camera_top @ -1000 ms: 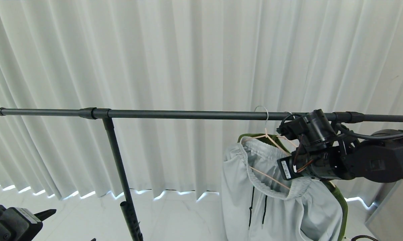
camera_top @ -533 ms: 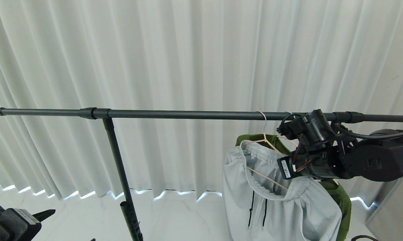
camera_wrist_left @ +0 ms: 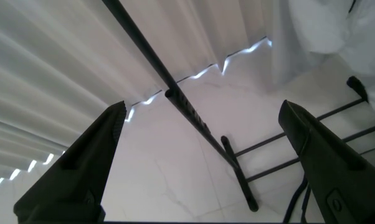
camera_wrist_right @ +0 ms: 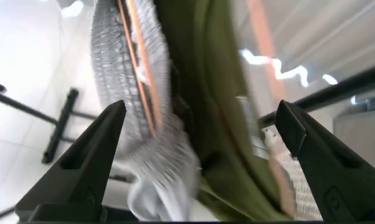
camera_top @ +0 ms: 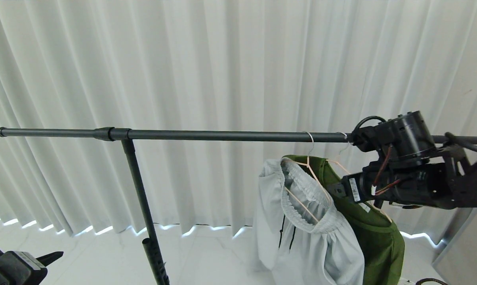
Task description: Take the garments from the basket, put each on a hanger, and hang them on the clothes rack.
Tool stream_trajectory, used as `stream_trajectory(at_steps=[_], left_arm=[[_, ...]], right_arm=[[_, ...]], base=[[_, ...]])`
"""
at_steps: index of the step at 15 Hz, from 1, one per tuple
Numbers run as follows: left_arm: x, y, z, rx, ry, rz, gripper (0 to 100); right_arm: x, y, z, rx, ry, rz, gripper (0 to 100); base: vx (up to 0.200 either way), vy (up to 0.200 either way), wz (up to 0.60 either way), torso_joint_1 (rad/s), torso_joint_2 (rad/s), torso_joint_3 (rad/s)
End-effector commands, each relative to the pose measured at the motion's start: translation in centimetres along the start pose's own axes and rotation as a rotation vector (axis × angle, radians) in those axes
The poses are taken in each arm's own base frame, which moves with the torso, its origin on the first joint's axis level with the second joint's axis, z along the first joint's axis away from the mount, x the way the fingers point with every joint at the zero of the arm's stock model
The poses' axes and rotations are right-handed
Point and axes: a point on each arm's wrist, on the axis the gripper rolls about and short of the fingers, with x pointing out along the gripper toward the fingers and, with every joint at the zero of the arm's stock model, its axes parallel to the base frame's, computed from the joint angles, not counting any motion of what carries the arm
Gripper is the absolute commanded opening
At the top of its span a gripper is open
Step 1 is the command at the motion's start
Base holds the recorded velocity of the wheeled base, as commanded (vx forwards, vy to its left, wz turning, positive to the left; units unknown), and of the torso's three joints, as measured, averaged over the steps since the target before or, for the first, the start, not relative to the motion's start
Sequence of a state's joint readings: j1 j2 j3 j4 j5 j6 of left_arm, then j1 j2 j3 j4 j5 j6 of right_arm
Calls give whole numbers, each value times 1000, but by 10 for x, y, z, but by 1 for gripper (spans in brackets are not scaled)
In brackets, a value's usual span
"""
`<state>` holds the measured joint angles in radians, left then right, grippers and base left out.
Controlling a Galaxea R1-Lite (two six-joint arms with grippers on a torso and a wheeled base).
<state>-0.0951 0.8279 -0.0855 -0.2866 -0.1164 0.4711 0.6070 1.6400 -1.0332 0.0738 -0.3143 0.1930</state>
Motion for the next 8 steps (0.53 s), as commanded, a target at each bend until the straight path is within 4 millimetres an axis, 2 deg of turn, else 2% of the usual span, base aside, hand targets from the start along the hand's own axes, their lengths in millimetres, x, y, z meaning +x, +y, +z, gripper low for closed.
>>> stream_trajectory(at_steps=[1, 4, 8], left_arm=[[0, 0, -1, -4, 8, 7, 100], [-2, 3, -3, -27, 19, 54, 100], [-14, 4, -8, -51, -15, 170, 100]], right_arm=[[-49, -17, -3, 28, -99, 15, 100], [-95, -39, -29, -18, -170, 12, 100], [-131, -76, -78, -110, -211, -120, 100]], base=[[0, 0, 0, 0, 0, 0], [-200, 0, 0, 9, 6, 5], [-200, 0, 0, -5, -1, 4]])
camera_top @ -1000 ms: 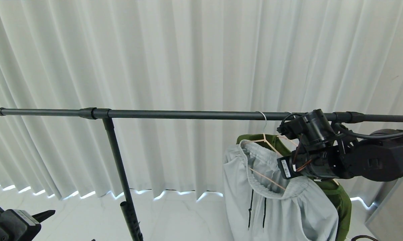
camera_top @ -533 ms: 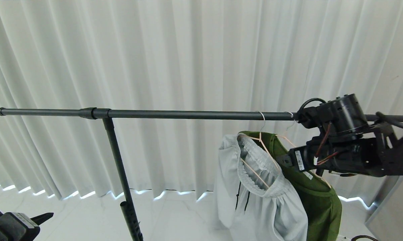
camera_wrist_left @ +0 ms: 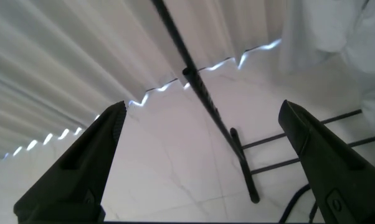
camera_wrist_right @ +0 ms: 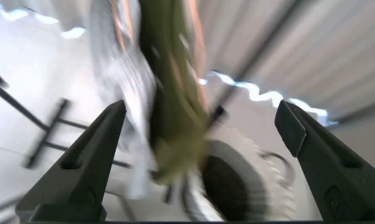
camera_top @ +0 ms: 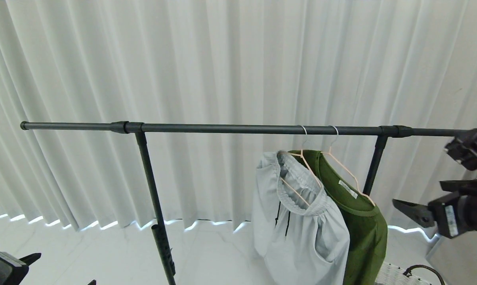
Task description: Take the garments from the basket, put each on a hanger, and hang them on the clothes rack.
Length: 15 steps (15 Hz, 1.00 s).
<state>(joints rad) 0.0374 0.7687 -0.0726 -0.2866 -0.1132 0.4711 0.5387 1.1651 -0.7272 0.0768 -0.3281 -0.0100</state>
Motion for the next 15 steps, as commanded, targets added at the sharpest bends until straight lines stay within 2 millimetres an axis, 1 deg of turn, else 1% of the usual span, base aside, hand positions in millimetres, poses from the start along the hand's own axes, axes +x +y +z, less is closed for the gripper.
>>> stream_trajectory(at_steps=[1, 2, 3, 5, 7, 8, 10, 11, 14, 15], left_arm=[[-12, -4, -10, -5, -41, 65, 100], [-15, -7, -14, -6, -47, 86, 100], [-22, -11, -21, -6, -66, 137, 100], [-34, -17, -31, -3, -87, 195, 100], [-47, -25, -43, 0, -132, 246, 100], [-50, -26, -43, 0, -154, 286, 100], [-57, -27, -47, -3, -205, 369, 100], [-59, -28, -48, -4, -224, 394, 100], [-59, -28, -49, -20, -210, 438, 100], [-59, -28, -49, -17, -210, 437, 100]], right_arm=[[-42, -28, -39, -3, -54, -127, 100], [-48, -32, -47, 7, -44, -161, 100], [-59, -38, -62, 32, -24, -216, 100], [-76, -42, -85, 74, 12, -301, 100], [-89, -41, -104, 107, 35, -358, 100], [-95, -39, -112, 118, 36, -373, 100], [-99, -37, -120, 120, 29, -376, 100], [-101, -37, -122, 121, 18, -377, 100], [-109, -33, -139, 129, -37, -391, 100], [-112, -30, -150, 133, -65, -400, 100]], base=[[-200, 0, 0, -2, 2, 2], [-200, 0, 0, 2, 2, 2], [-200, 0, 0, 2, 2, 7], [-200, 0, 0, 5, -2, 2], [0, 0, 0, 0, 0, 0], [0, 0, 0, 0, 0, 0], [0, 0, 0, 0, 0, 0], [0, 0, 0, 0, 0, 0], [0, 0, 0, 0, 0, 0], [0, 0, 0, 0, 0, 0]])
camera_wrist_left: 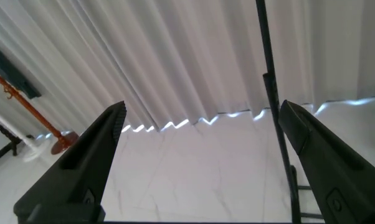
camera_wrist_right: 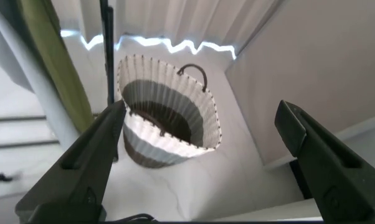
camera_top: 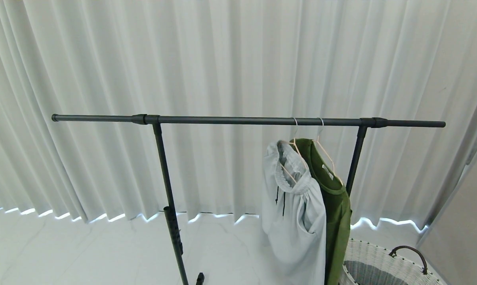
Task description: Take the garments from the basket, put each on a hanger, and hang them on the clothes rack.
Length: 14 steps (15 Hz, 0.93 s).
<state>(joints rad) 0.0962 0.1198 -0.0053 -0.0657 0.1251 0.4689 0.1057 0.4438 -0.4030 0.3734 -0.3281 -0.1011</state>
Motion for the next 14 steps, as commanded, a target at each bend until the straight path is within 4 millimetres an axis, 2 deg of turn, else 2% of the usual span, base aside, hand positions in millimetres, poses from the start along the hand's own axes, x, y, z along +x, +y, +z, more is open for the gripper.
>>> stream_trajectory(at_steps=[1, 4, 6, 8, 10, 11, 14], left_arm=[[-2, 0, -1, -4, -20, 10, 100], [-2, 0, -1, 2, -22, 7, 100], [-2, -1, 0, -11, -58, -38, 100], [-2, -1, 1, -74, -68, -52, 100], [-2, -1, 0, -145, -60, -57, 100], [-2, -1, 0, -154, -58, -53, 100], [-2, -1, 0, -155, -53, -40, 100]], right_arm=[[-10, -1, -22, 27, -79, -13, 100], [-17, -2, -40, 46, -132, -18, 100], [-16, 0, -61, 57, -164, -34, 100], [-13, 0, -60, 80, -188, -96, 100], [0, 5, -68, 91, -203, -109, 100], [8, 8, -73, 99, -221, -117, 100], [12, 11, -74, 117, -288, -74, 100]], base=[[0, 0, 0, 0, 0, 0], [0, 0, 0, 0, 0, 0], [0, 0, 0, 0, 0, 0], [0, 0, 0, 0, 0, 0], [0, 0, 0, 0, 0, 0], [0, 0, 0, 0, 0, 0], [0, 0, 0, 0, 0, 0]])
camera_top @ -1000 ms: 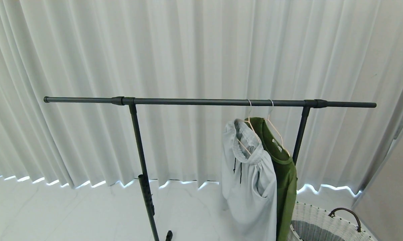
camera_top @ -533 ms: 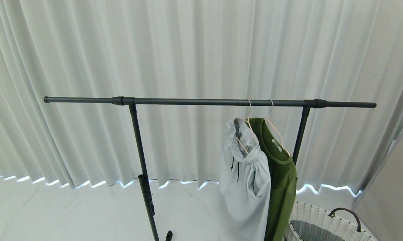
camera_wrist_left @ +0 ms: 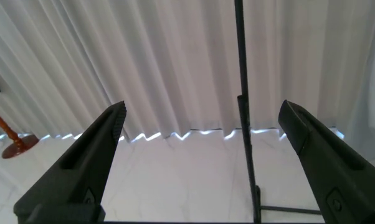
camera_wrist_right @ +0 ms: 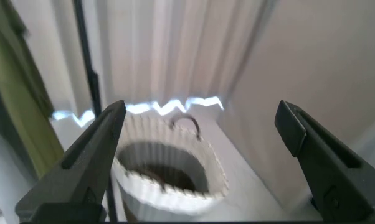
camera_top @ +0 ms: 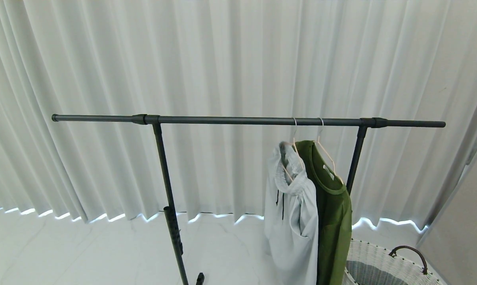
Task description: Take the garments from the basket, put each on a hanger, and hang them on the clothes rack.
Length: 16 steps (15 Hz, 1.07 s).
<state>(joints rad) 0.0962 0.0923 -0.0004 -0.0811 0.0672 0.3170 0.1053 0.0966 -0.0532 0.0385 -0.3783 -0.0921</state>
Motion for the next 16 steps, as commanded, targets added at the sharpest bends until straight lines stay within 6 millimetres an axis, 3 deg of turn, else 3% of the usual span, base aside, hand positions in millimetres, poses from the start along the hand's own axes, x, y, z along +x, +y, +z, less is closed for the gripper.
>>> stream_trajectory(at_steps=[1, 5, 10, 16], left_arm=[[0, 0, 0, 1, 4, -1, 100], [0, 0, 0, -41, 3, -6, 100], [0, -1, -1, -388, 11, -27, 100], [1, -3, -1, -310, 18, -71, 100]], right_arm=[[2, 1, -5, 4, 17, 8, 100], [2, -1, -5, 40, 17, -97, 100], [3, 1, -6, 31, 0, -43, 100], [3, 1, -6, 17, -4, -37, 100]], base=[[0, 0, 0, 0, 0, 0], [0, 0, 0, 0, 0, 0], [0, 0, 0, 0, 0, 0], [0, 0, 0, 0, 0, 0]])
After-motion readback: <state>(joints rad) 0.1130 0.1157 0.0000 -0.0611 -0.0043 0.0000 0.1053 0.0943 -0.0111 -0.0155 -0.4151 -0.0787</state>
